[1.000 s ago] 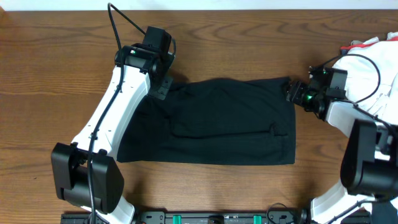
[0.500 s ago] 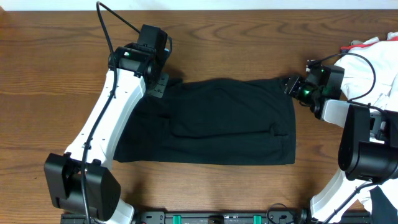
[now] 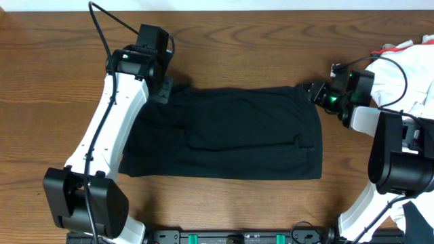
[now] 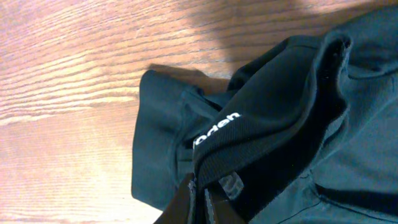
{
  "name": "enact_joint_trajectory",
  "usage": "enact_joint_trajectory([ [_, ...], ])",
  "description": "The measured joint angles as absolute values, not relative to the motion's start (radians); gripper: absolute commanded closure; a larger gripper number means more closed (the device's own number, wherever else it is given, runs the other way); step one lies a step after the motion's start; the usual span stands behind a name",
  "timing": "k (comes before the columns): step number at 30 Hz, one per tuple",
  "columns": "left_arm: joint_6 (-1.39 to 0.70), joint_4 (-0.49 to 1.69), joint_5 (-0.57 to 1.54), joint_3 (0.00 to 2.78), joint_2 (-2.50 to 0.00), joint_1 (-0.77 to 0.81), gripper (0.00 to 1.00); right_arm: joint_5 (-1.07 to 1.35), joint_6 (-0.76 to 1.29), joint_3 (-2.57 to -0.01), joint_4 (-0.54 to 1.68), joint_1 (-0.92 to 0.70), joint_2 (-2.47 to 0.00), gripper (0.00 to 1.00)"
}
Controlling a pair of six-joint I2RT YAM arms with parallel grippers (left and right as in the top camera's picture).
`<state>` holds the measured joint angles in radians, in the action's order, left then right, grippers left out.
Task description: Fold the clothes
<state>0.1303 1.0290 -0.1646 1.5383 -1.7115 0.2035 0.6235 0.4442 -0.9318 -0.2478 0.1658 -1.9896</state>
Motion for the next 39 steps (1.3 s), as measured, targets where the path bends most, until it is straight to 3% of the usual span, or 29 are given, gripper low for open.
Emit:
enact_joint_trajectory([
  [8, 0.130, 1.029, -0.165, 1.538, -1.711, 0.204, 0.94, 0.656, 0.455, -0.952, -0.244, 0.173, -1.990, 0.62],
  [22, 0.130, 1.029, -0.165, 1.538, -1.711, 0.204, 0.94, 0.646, 0.456, -0.960, -0.140, 0.173, -1.990, 0.62],
  [30, 0.130, 1.029, -0.164, 1.538, -1.711, 0.204, 0.94, 0.580, 0.460, -0.961, -0.170, 0.167, -1.995, 0.96],
  [39, 0.130, 1.029, -0.165, 1.538, -1.711, 0.204, 0.94, 0.606, 0.464, -0.961, -0.231, 0.168, -1.996, 0.99],
])
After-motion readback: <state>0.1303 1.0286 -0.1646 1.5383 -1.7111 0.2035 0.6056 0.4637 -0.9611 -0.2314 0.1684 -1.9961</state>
